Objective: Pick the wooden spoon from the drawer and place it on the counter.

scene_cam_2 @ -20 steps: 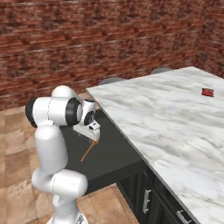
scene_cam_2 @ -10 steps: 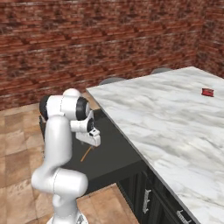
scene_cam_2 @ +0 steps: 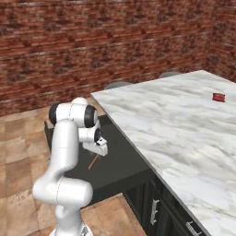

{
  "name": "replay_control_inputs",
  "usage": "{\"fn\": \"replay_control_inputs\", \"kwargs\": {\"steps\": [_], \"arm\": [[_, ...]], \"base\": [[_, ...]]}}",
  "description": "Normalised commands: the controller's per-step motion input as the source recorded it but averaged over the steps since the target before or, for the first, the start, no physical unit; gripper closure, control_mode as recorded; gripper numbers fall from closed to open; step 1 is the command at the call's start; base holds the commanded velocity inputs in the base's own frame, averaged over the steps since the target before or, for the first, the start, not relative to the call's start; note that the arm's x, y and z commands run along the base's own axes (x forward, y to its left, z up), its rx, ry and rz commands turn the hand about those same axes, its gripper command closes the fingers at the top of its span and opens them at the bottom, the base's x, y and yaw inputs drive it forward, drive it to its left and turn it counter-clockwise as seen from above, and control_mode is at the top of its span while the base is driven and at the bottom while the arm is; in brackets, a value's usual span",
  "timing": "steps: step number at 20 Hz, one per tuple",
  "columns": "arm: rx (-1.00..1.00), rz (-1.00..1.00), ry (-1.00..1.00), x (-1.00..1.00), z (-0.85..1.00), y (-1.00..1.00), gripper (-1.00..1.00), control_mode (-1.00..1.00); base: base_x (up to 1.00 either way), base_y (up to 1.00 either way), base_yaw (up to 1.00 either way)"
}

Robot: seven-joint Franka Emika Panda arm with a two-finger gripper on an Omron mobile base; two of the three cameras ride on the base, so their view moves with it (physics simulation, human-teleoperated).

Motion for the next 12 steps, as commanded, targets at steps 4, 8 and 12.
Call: {"fn": "replay_control_inputs", "kwargs": {"steps": [4,8,12], "arm": [[-0.04,0.00,-0.03,-0.13,-0.65,0.07,1.00,-1.00],[-0.01,0.00,-0.10,-0.48,-0.78,0.00,1.00,-1.00],[0.00,0.00,-0.23,-0.64,-0.11,0.00,1.00,-1.00]], "base": [[0.00,0.00,0.00],[0.00,0.00,0.00],[0.00,0.00,0.00]]}}
